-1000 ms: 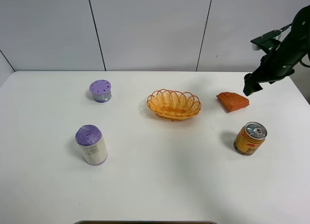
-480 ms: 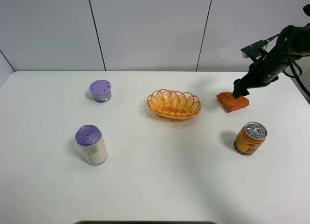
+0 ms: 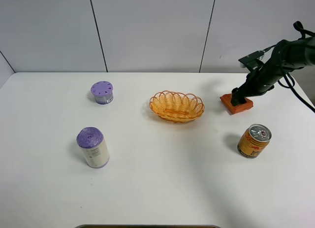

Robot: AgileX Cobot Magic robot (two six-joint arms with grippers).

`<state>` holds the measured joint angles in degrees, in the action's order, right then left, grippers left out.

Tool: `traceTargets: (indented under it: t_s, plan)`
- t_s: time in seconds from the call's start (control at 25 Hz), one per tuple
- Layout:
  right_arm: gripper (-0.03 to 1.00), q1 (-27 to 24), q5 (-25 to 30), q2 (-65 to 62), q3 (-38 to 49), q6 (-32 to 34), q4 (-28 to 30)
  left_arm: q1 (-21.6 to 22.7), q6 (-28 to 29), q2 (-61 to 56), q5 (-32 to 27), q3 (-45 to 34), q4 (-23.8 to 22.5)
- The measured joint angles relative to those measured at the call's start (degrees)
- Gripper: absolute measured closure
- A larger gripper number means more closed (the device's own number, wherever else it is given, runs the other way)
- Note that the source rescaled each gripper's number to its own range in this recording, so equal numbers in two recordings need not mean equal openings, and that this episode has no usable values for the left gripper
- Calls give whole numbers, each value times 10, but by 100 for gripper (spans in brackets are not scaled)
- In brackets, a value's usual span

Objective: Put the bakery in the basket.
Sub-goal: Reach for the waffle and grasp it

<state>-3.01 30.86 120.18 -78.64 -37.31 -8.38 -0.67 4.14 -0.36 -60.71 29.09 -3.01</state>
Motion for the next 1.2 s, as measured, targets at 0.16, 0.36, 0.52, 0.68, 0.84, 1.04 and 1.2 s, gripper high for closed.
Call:
traceTargets:
  t_s: [0.16,0.36,0.52,0.68,0.84,1.04,1.2]
  plan:
    - [47,0,-3,13,-1,-5,-9,0,0,0,0,0,0]
    - [47,1,-4,29,-2,-18,-21,0,0,0,0,0,0]
    - [47,2,-5,29,-2,-20,-23,0,0,0,0,0,0]
    - [47,2,-6,30,-2,-23,-29,0,0,0,0,0,0]
    - [47,3,-12,36,-2,-24,-33,0,0,0,0,0,0]
    - [47,3,-30,52,-2,-24,-35,0,0,0,0,0,0]
    - [47,3,-33,53,-2,-24,-38,0,0,0,0,0,0]
